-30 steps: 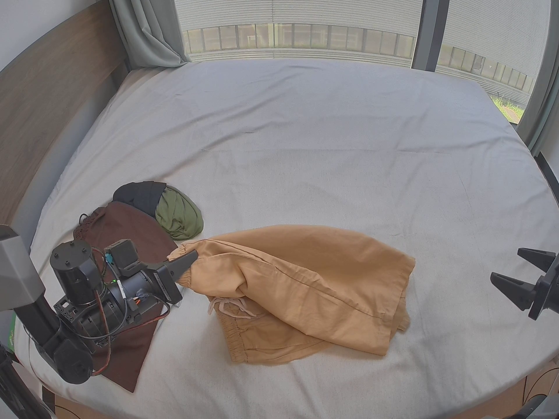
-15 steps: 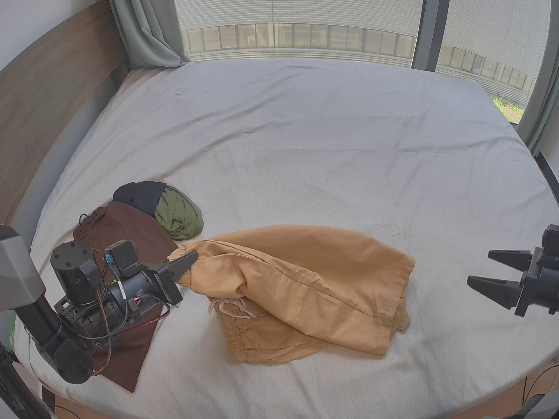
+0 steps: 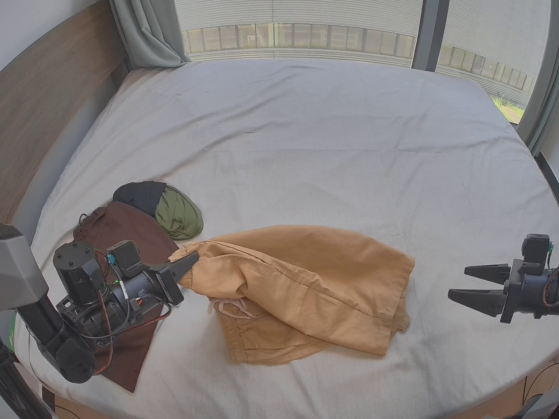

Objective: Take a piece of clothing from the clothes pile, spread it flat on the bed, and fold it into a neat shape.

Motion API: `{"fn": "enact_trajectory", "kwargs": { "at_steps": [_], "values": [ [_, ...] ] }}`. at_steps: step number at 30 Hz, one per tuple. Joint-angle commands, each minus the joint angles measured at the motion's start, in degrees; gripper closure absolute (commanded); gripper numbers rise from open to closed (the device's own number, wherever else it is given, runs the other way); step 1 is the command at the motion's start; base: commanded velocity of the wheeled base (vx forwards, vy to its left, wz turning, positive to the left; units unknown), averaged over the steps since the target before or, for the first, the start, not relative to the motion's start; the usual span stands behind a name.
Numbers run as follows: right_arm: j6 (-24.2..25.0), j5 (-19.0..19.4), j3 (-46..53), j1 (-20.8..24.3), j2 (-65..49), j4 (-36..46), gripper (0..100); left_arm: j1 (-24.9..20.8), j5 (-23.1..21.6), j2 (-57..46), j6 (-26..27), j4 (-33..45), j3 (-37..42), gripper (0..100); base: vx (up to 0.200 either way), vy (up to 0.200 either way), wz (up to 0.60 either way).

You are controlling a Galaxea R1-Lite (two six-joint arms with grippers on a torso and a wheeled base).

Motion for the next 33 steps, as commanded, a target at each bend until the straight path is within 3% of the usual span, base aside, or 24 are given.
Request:
{"fn": "enact_trajectory", "kwargs": {
  "at_steps": [1, 24, 33],
  "values": [
    [1.69, 0.91, 2.09, 1.42, 7.16, -4.74, 0, 0.1, 0.01, 0.68, -0.01, -0.06, 0.06, 100, 0.0, 0.0, 0.0],
    [10.13, 0.99, 4.82, 3.09, 25.0, -21.79, 0, 1.86, -0.96, 1.74, 0.08, -0.06, 0.59, 100, 0.0, 0.0, 0.0],
    [10.65, 0.64, 4.9, 2.82, 31.24, -26.53, 0, 1.86, -1.05, 2.35, -0.01, -0.06, 0.5, 100, 0.0, 0.0, 0.0]
  ]
}}
